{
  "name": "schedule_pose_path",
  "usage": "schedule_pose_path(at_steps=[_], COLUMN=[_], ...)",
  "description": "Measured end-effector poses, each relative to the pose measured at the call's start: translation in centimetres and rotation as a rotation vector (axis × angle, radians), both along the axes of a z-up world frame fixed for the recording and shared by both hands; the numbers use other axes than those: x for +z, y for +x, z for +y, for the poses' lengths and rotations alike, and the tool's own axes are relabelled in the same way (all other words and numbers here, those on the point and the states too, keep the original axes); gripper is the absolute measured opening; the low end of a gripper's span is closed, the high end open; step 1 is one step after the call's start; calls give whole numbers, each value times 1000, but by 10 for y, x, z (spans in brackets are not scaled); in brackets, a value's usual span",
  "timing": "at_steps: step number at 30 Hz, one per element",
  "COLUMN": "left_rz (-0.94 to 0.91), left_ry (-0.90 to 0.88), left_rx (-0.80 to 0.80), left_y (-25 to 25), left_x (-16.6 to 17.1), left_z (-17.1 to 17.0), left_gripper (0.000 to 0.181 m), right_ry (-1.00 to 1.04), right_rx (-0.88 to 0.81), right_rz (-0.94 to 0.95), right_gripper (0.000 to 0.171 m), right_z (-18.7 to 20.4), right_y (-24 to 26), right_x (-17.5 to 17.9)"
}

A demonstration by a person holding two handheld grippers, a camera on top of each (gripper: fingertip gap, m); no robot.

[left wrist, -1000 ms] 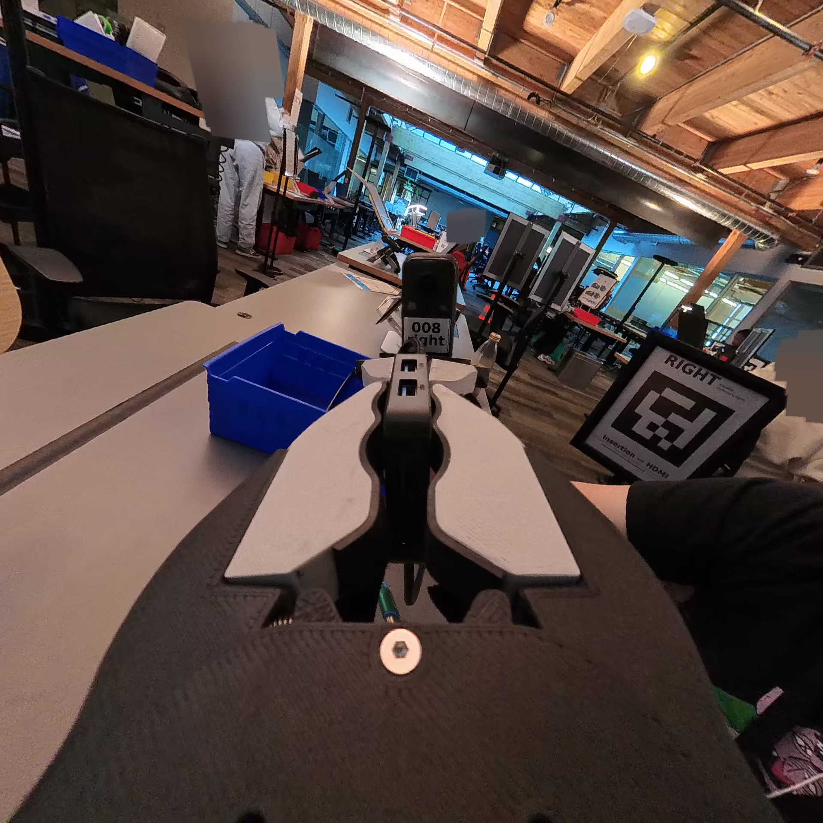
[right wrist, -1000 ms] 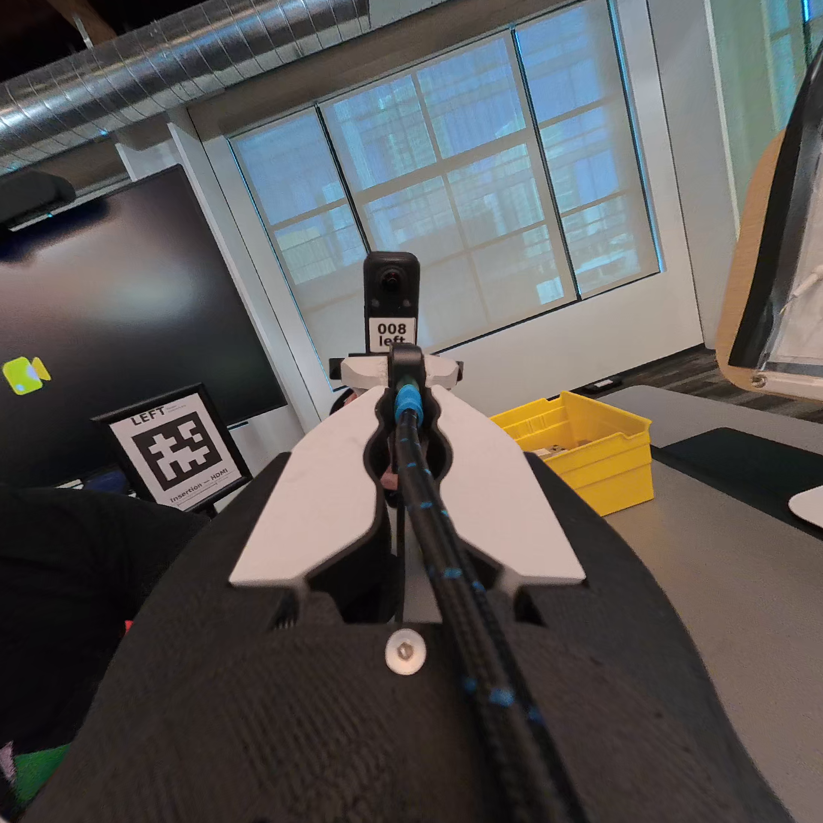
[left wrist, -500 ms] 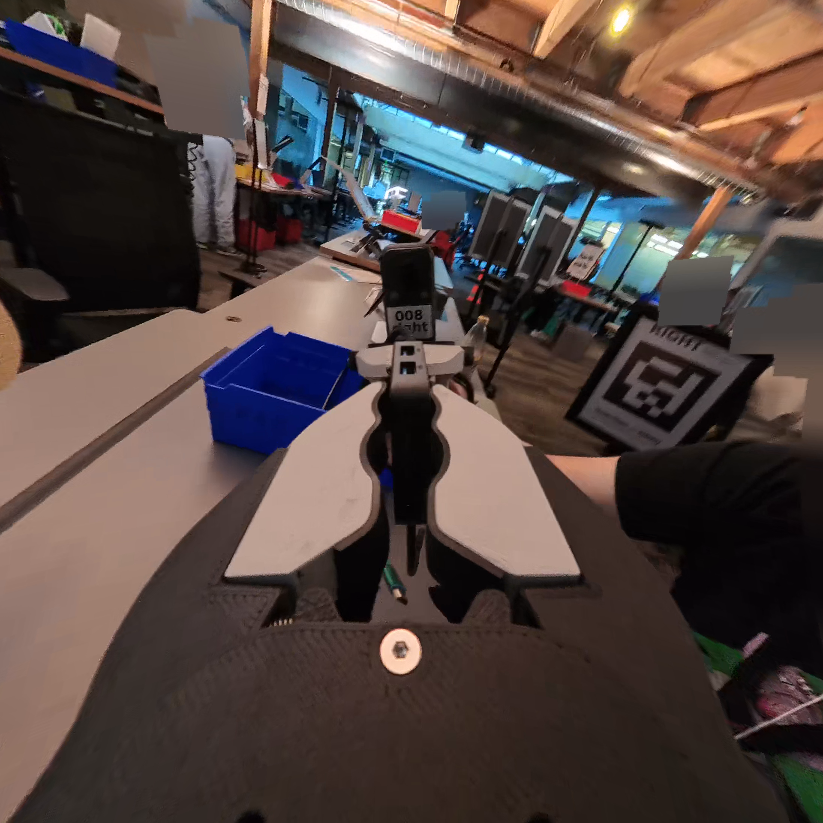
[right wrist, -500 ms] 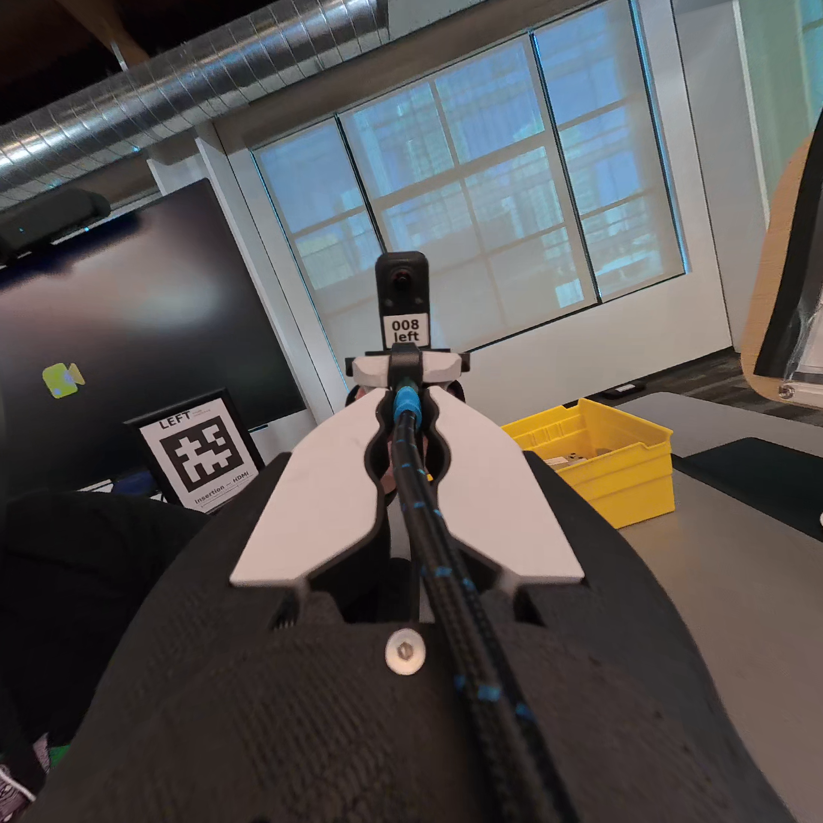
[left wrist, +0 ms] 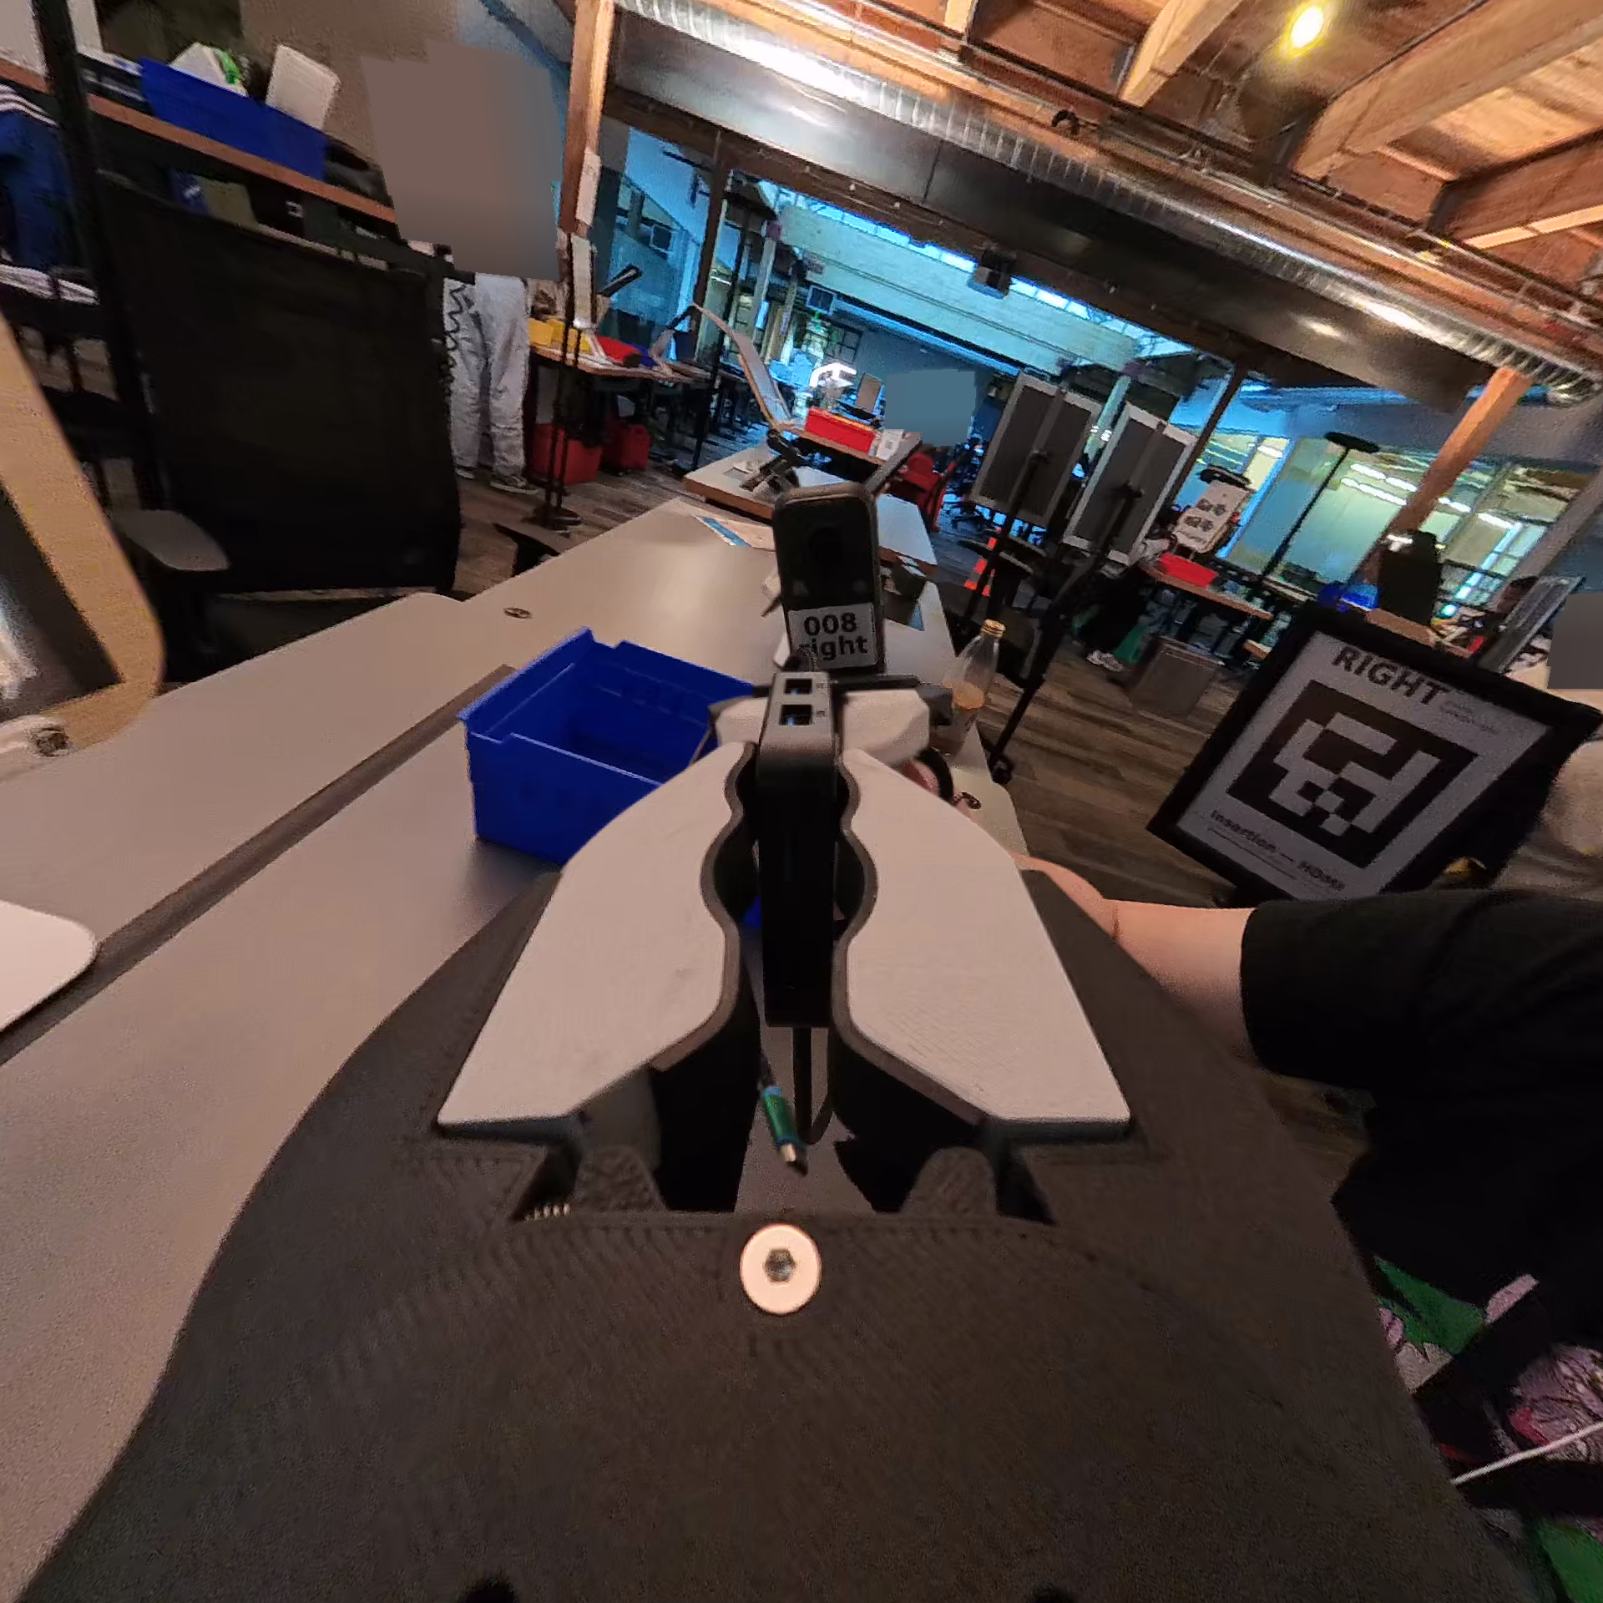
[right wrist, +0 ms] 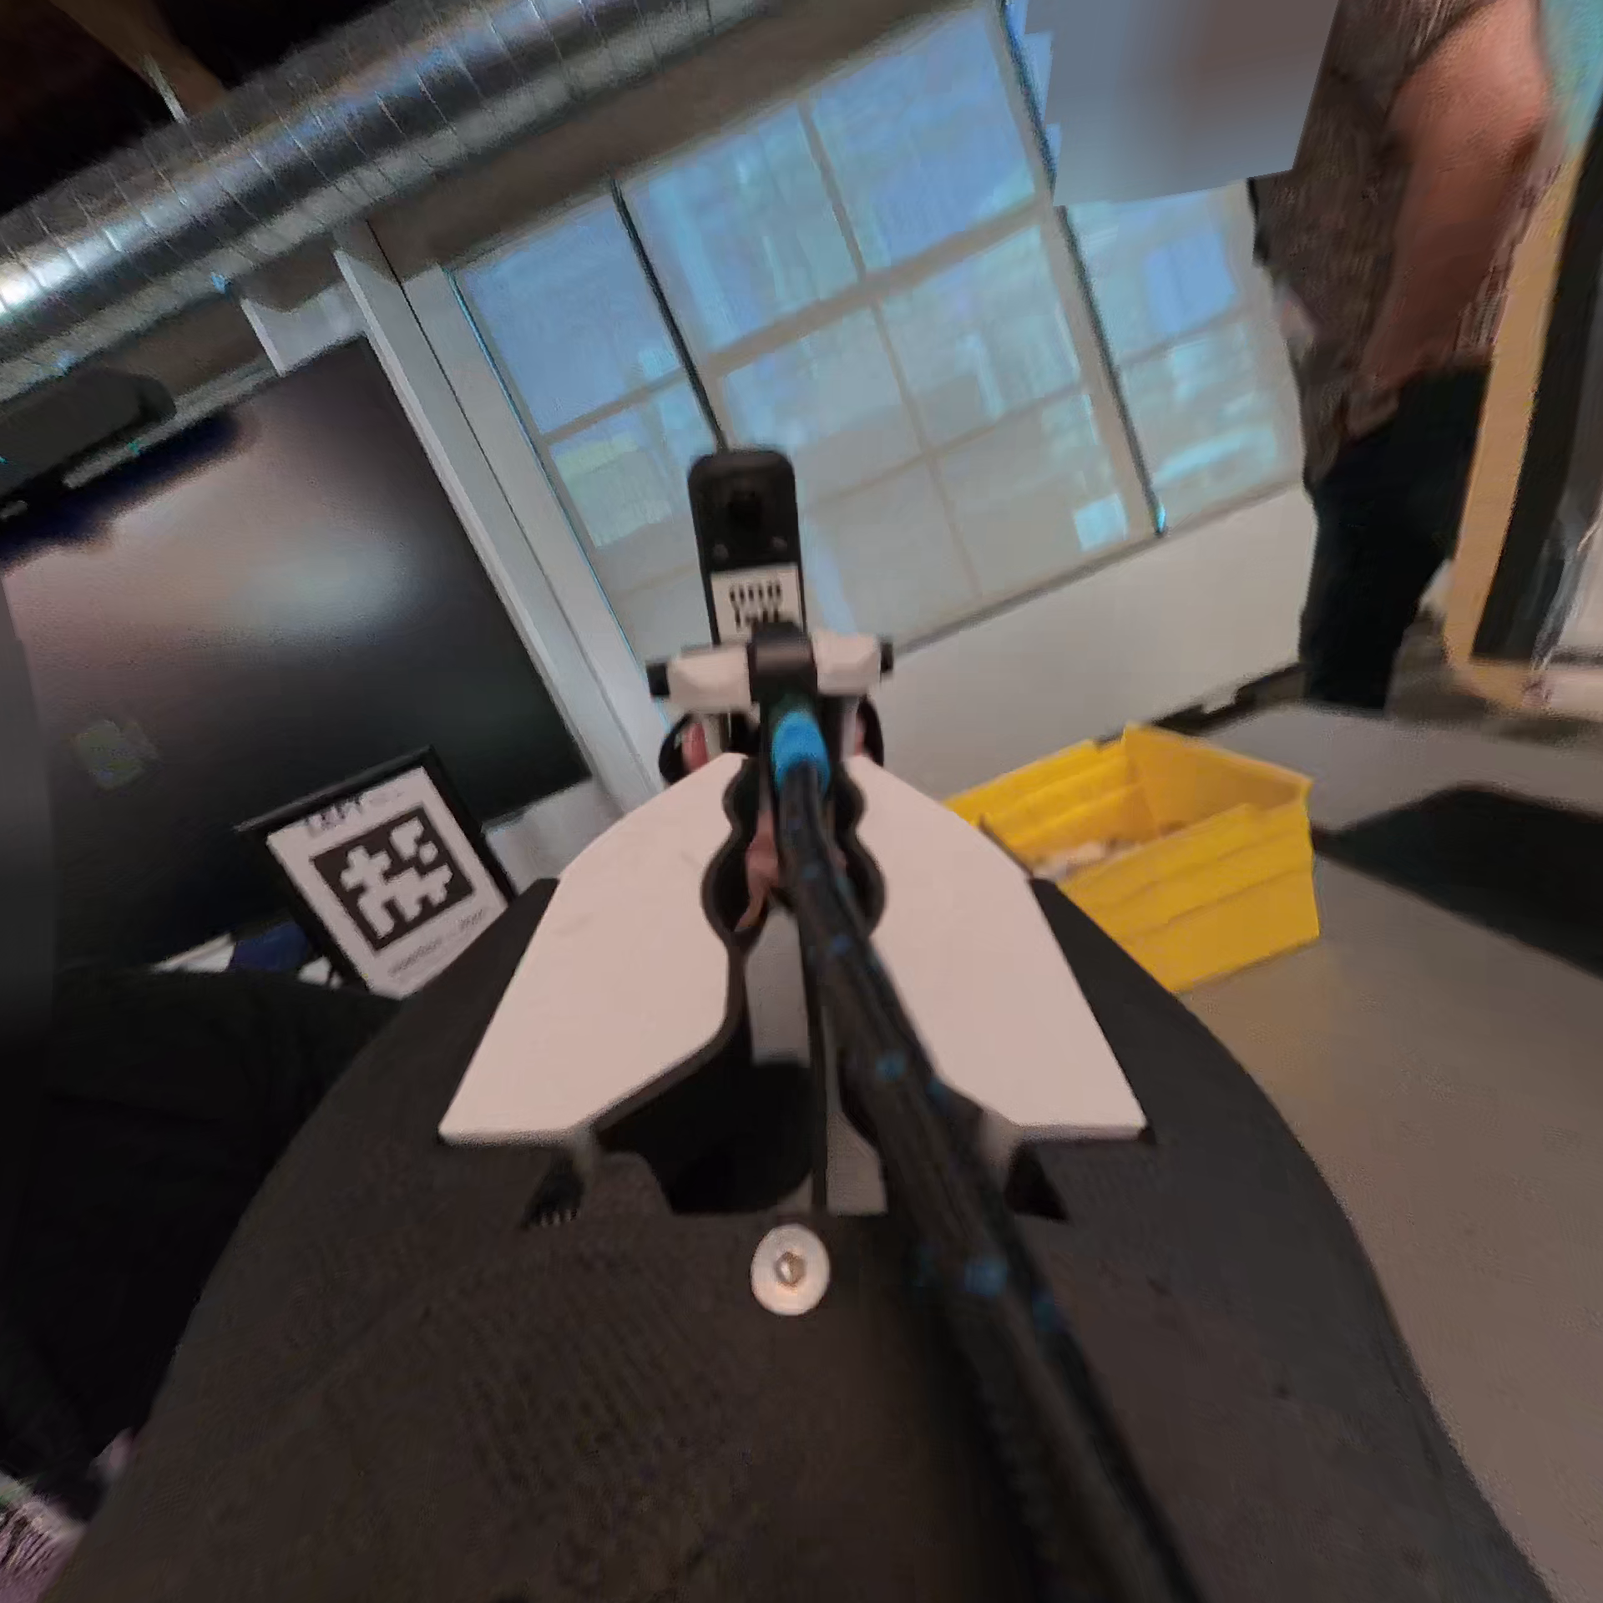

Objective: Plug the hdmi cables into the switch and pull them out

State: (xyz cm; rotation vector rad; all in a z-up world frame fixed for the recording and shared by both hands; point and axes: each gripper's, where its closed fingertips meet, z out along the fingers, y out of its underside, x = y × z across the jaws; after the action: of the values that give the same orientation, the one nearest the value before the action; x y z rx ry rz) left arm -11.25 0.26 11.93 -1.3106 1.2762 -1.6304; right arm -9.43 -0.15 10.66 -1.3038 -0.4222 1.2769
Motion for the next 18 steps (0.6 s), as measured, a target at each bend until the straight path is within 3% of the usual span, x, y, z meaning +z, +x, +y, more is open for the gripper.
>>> schedule_pose_path(at_steps=[1, 5, 7, 9, 11, 13, 15, 18], left_rz=[-3, 9, 68, 134, 191, 235, 274, 302], left_ry=[3, 31, 93, 168, 224, 237, 237, 248], left_rx=[17, 72, 41, 13, -24, -59, -98, -120], left_y=[-5, -33, -41, -40, -30, -19, -10, -2], left_x=[2, 11, 5, -5, -17, -28, -39, -48], left_z=[5, 26, 21, 12, 0, -10, -19, -26], left_gripper=[13, 13, 13, 13, 13, 13, 13, 13], right_ry=[-50, -135, -44, 152, 287, 284, 143, 4], right_rx=[34, 309, 367, 214, -58, -217, -136, 37], right_rz=[-61, -411, -539, -566, -650, -763, -793, -697], right_gripper=[20, 7, 4, 7, 24, 44, 52, 47], right_z=[0, -42, -67, -70, -50, -27, -18, -20], right_y=[-5, -36, -46, -47, -33, -16, -14, -26], right_x=[-9, -38, -30, -8, 1, -13, -38, -53])
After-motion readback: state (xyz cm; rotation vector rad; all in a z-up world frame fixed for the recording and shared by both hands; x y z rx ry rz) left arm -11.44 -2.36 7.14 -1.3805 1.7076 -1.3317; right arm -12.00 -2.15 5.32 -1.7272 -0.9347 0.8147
